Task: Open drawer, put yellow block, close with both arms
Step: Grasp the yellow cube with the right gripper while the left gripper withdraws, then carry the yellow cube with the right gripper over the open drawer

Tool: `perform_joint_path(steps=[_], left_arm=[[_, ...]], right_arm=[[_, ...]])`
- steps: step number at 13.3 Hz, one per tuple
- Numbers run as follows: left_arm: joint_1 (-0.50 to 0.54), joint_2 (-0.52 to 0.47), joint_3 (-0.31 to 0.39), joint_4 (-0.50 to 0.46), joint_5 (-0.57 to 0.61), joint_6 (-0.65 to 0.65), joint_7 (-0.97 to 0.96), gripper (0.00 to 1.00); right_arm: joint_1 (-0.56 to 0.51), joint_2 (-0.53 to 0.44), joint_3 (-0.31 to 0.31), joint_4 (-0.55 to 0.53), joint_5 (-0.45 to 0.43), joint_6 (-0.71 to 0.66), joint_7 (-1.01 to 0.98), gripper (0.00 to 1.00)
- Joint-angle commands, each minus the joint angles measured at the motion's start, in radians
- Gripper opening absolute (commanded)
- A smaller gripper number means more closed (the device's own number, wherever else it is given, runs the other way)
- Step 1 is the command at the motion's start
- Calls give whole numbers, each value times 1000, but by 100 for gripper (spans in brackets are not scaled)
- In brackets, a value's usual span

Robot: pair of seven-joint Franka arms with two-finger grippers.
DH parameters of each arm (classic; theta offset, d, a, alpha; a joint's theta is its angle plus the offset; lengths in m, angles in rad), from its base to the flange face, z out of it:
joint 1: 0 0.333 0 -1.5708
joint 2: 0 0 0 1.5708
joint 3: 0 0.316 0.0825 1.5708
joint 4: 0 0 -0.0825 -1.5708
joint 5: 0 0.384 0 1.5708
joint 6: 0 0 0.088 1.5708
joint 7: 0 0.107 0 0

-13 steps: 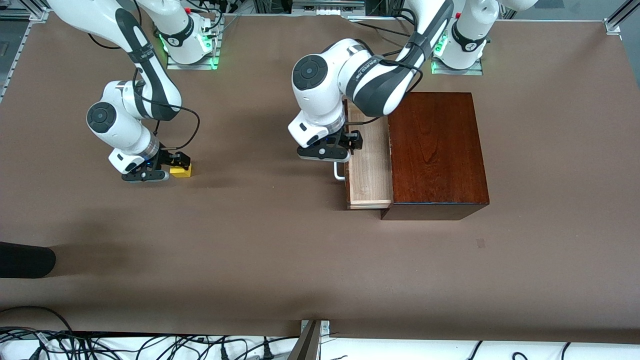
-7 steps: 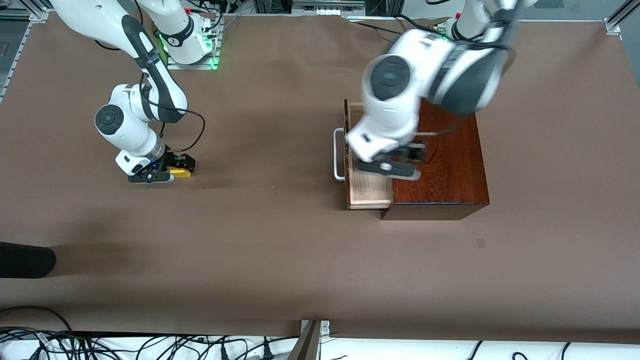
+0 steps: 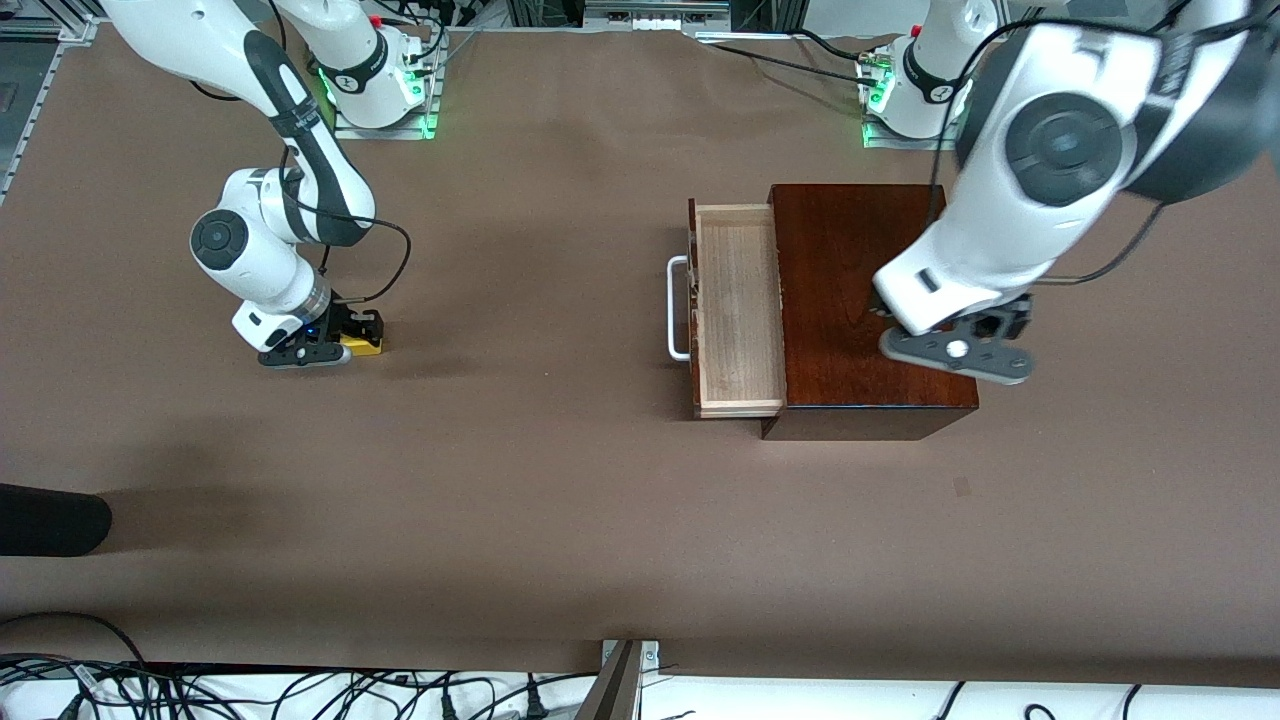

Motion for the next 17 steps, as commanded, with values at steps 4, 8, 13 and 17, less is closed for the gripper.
perform_joint_path(steps=[4,8,13,17], left_arm=[[192,-78,-18,-13,-7,-121,241,100],[277,-132,-7,-128,-93,33,253,100],[331,-311,-4,-382,-102,225,165,100],[351,-356,-10,-412,-102,112,183,100]], right_arm=[[3,-98,77,112,9,-226,-204,2],[3,-101,249,299,5,-427,-214,2],[145,-69,318,454,-30,-447,-214,2],[293,10,318,639,-106,-490,-217,2]])
